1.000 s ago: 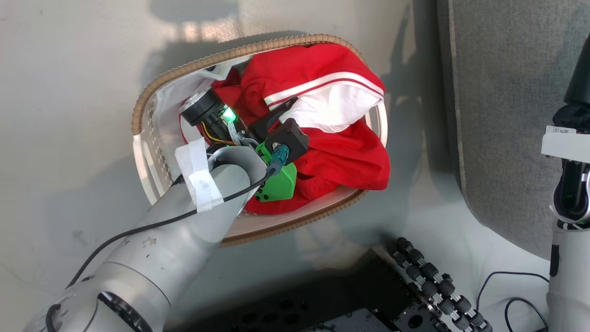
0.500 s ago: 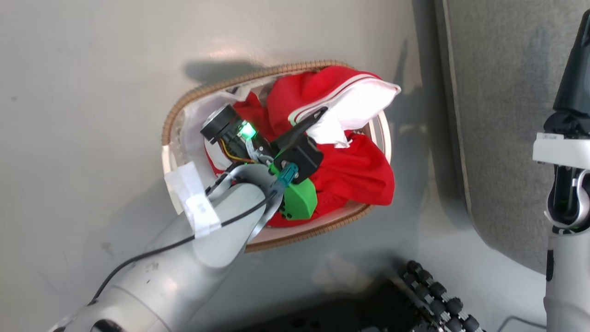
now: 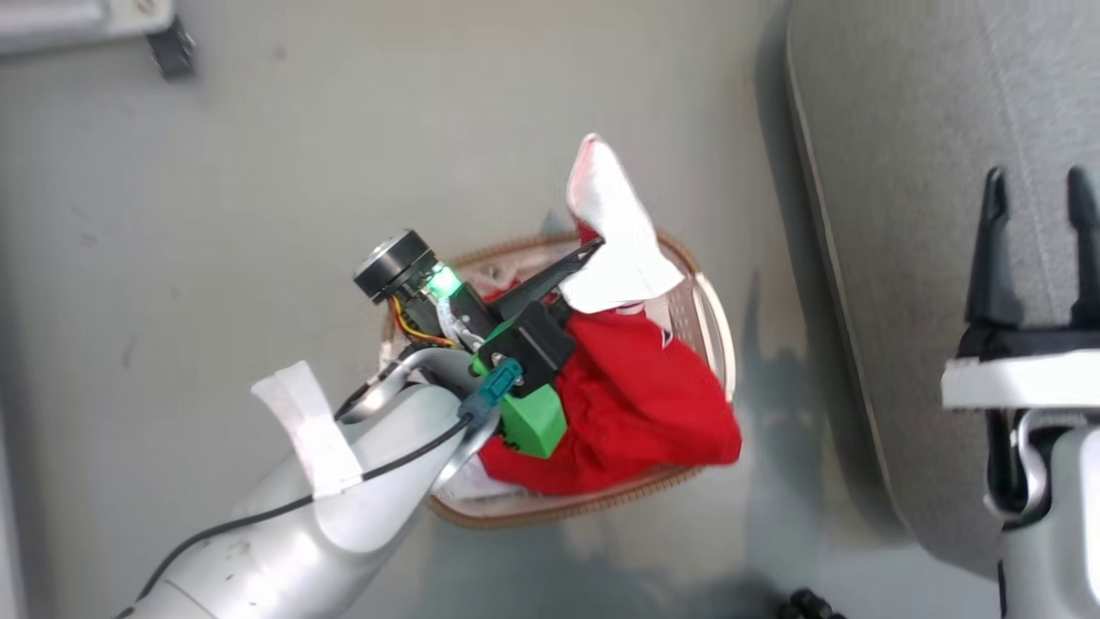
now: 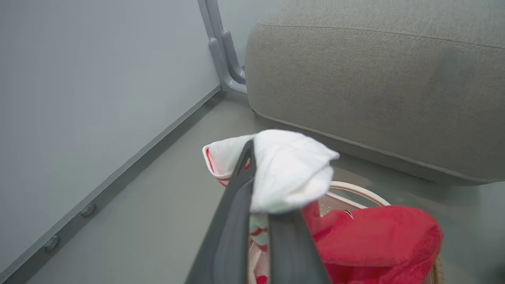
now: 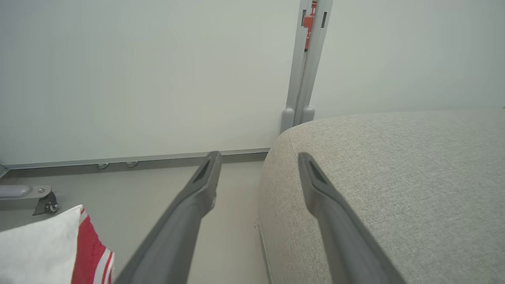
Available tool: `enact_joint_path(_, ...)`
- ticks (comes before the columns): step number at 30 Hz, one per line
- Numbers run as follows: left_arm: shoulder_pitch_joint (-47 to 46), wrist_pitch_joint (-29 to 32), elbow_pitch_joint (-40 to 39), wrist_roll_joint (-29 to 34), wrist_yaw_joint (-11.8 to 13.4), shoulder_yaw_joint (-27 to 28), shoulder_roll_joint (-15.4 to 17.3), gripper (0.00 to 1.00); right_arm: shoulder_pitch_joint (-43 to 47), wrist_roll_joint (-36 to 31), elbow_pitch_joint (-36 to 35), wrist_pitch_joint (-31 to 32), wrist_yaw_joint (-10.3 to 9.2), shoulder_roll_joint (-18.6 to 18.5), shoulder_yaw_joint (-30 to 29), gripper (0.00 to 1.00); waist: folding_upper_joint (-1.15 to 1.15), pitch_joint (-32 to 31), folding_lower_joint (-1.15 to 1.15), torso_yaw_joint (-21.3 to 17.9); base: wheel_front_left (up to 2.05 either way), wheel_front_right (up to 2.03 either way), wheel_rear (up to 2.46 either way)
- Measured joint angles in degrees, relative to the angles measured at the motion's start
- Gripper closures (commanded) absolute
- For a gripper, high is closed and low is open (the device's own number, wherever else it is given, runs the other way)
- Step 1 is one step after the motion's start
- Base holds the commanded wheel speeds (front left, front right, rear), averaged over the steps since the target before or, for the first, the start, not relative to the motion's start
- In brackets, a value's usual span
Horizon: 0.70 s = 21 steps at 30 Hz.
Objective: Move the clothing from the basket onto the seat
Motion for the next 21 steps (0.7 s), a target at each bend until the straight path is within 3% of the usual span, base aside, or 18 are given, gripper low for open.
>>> enact_joint_path(13, -4.0, 1.9, -5.6, 0.1, -2.0, 1.1, 7.2, 1.0, 7.0, -1.7, 2.2, 0.0, 0.0, 0.0, 6.5, 0.0, 0.0, -17.2, 0.0, 2.0, 0.0, 0.0, 0.0)
enact_joint_path(21, -9.8, 5.8, -11.0, -1.9, -2.5, 4.4, 11.4, 1.0, 8.3, -2.3, 2.5, 0.0, 0.0, 0.0, 9.2, 0.0, 0.0, -24.2, 0.0, 1.9, 0.0, 0.0, 0.0)
